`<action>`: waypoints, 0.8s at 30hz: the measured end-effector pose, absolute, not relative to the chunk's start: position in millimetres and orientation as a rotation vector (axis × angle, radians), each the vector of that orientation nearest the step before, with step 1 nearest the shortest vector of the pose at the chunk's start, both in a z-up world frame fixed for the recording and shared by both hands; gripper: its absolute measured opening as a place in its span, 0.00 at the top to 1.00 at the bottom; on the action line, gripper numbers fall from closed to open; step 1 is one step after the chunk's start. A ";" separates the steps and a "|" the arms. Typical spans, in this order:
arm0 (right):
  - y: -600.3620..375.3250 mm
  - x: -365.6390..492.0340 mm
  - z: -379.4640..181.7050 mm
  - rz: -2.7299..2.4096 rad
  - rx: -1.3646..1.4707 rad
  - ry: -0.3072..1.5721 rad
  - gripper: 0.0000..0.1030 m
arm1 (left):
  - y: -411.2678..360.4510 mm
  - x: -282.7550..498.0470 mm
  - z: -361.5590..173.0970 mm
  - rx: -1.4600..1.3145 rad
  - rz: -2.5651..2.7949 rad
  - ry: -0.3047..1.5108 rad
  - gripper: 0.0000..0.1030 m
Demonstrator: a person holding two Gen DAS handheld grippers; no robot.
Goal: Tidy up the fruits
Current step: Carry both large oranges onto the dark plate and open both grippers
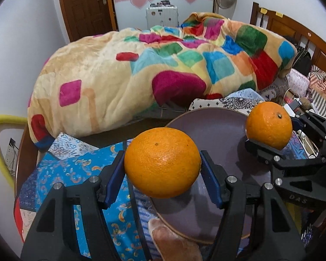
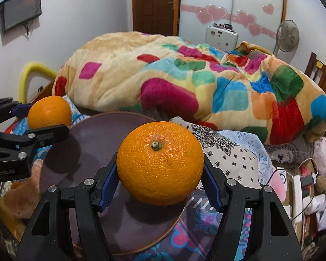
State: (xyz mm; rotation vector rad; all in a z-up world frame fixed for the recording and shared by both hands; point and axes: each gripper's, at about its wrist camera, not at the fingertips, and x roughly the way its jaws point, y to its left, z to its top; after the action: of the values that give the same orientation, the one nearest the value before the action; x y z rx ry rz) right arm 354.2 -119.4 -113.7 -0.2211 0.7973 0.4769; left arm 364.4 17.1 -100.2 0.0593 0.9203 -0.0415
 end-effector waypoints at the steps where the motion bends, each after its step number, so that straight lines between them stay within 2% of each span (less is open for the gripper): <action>1: -119.2 355.1 -114.7 0.480 -0.222 0.802 0.36 | 16.4 367.0 -102.0 0.063 -0.043 0.927 0.36; 11: -114.4 365.5 -128.6 0.474 -0.265 0.861 0.36 | 17.2 382.5 -117.5 0.023 -0.088 1.023 0.36; 21: -108.4 362.6 -130.5 0.466 -0.326 0.864 0.35 | 14.6 387.3 -119.4 0.048 -0.081 1.044 0.35; 23: -110.0 359.8 -128.1 0.474 -0.315 0.857 0.34 | 13.5 385.2 -116.3 0.052 -0.087 1.019 0.32; 24: -111.5 358.9 -126.0 0.479 -0.307 0.853 0.29 | 12.5 383.4 -114.3 0.059 -0.087 1.005 0.30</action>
State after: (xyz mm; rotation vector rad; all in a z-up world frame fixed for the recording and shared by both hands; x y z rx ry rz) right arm 358.9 -111.5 -126.0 -0.3068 0.8529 0.4786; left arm 383.4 12.5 -114.3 0.0587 1.0049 -0.0868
